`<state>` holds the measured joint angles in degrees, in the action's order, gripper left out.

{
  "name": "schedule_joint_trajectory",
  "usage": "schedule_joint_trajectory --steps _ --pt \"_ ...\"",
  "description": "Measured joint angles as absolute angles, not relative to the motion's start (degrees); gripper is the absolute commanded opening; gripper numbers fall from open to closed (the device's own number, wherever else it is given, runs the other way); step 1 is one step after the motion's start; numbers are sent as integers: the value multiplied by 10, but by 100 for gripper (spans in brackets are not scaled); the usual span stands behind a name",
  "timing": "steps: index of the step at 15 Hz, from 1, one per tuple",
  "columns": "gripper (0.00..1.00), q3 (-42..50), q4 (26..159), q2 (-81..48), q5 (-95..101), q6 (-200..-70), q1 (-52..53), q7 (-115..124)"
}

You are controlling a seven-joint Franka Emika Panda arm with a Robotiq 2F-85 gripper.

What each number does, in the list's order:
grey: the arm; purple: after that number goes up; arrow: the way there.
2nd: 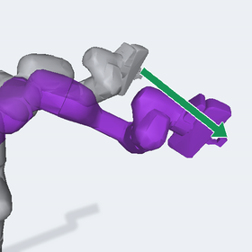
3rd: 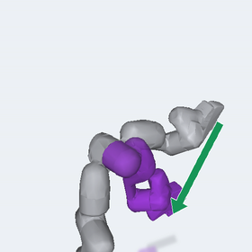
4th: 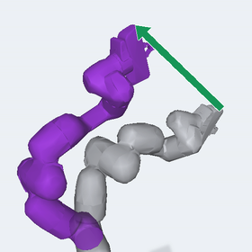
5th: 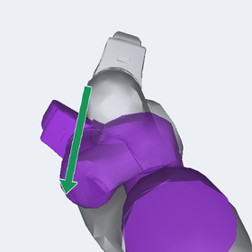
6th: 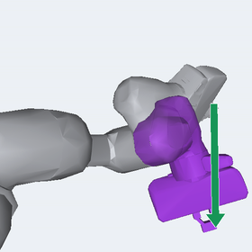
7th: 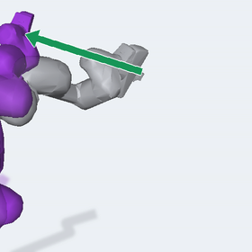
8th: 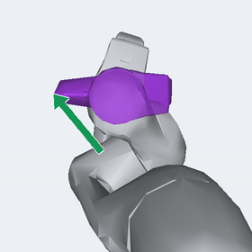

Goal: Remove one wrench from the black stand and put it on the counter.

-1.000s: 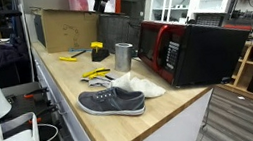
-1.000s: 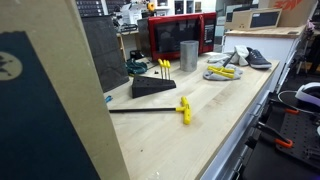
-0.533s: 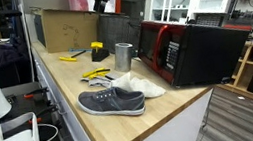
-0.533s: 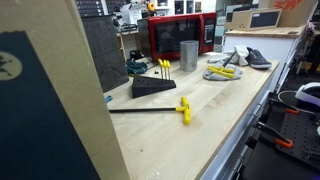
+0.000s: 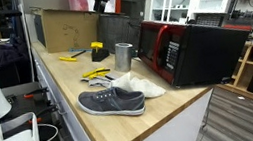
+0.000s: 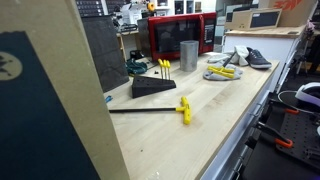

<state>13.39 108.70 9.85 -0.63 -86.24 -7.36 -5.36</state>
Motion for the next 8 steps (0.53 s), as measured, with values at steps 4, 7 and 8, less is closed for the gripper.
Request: schedule_joint_trajectory --steps 4,7,8 --pt "100 133 1087 98 -6 -862 -74 -54" --pt "100 131 1087 92 -6 -864 -75 -54" --pt "100 130 1087 88 -7 -867 -75 -53"
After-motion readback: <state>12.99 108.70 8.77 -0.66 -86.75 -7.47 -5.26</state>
